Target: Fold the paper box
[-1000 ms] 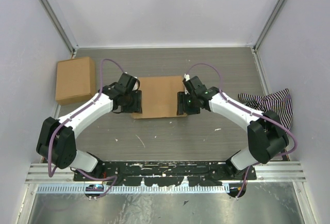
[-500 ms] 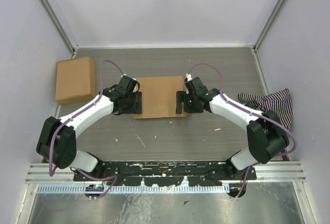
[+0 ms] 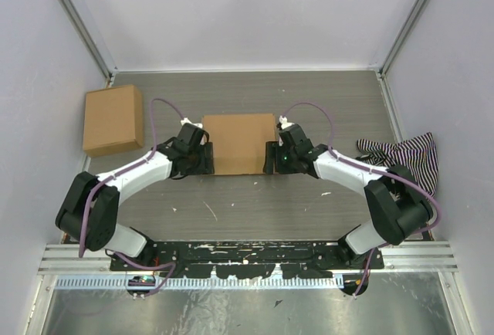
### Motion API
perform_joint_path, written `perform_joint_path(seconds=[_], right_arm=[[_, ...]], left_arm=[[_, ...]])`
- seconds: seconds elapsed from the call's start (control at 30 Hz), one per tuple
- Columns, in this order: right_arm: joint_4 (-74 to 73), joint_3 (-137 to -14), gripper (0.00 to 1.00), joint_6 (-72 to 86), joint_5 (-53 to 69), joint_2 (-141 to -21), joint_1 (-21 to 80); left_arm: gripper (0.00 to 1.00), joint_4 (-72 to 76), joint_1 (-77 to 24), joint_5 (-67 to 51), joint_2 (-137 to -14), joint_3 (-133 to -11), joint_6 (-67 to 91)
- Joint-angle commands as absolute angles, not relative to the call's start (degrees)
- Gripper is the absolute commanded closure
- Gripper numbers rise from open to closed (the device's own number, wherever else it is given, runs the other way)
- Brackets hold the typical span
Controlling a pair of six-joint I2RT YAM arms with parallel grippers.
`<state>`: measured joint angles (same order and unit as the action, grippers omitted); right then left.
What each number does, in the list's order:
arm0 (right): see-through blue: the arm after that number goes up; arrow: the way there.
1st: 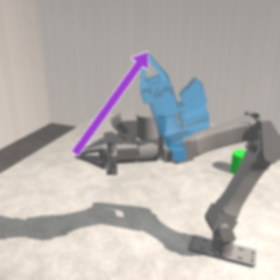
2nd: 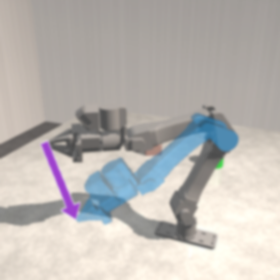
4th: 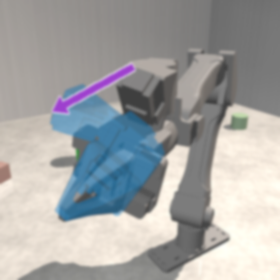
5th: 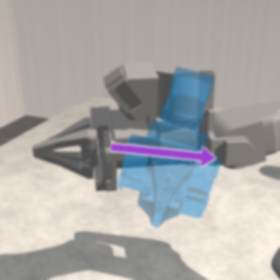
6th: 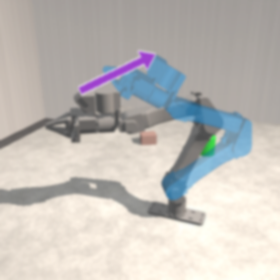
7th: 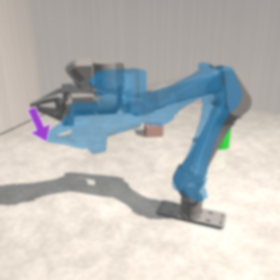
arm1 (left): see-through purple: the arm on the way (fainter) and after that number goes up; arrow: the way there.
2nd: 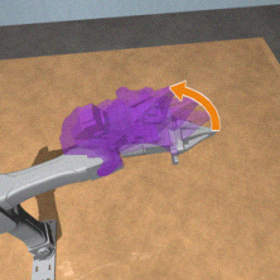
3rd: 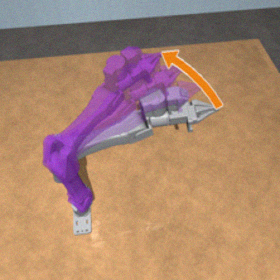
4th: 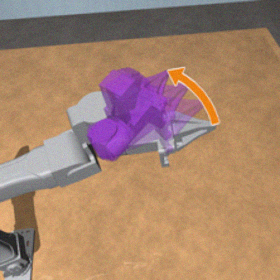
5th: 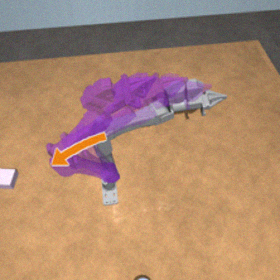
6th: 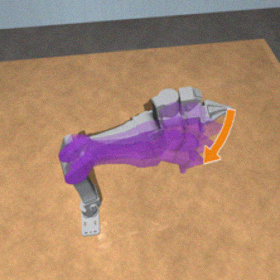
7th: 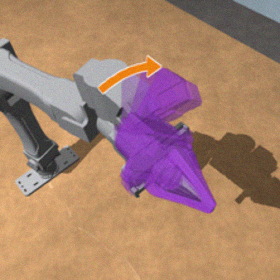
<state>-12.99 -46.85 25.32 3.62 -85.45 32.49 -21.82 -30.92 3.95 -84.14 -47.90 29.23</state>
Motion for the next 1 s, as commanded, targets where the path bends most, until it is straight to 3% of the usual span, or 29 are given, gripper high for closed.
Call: perform_joint_path(seconds=[0.0,0.13,0.23,0.4,0.67,0.97], right_arm=[[-7.2,-45.6,0.32,25.2,4.1,-82.3,32.3],[-6.8,-44.7,0.29,24.6,0.9,-80.7,32.3],[-5.7,-43.7,0.22,24.0,-0.6,-79.4,32.4],[-2.2,-42.5,0.2,23.6,0.1,-78.7,32.3],[0.1,-42.0,0.23,23.7,0.8,-80.5,32.3],[1.3,-41.0,0.33,23.8,3.6,-81.4,32.4]], left_arm=[[0.32,-17.8,-31.1,3.6,-81.5,-46.3,29.8],[0.32,-18.7,-31.1,5.8,-80.3,-45.7,29.1],[0.28,-18.5,-31.1,8.1,-78.4,-44.9,28.9],[0.2,-12.4,-31.1,9.1,-76.6,-42.0,29.4],[0.17,-8.7,-31.1,7.8,-79.7,-42.1,29.8],[0.24,-8.1,-31.1,5.2,-82.4,-42.2,29.8]])
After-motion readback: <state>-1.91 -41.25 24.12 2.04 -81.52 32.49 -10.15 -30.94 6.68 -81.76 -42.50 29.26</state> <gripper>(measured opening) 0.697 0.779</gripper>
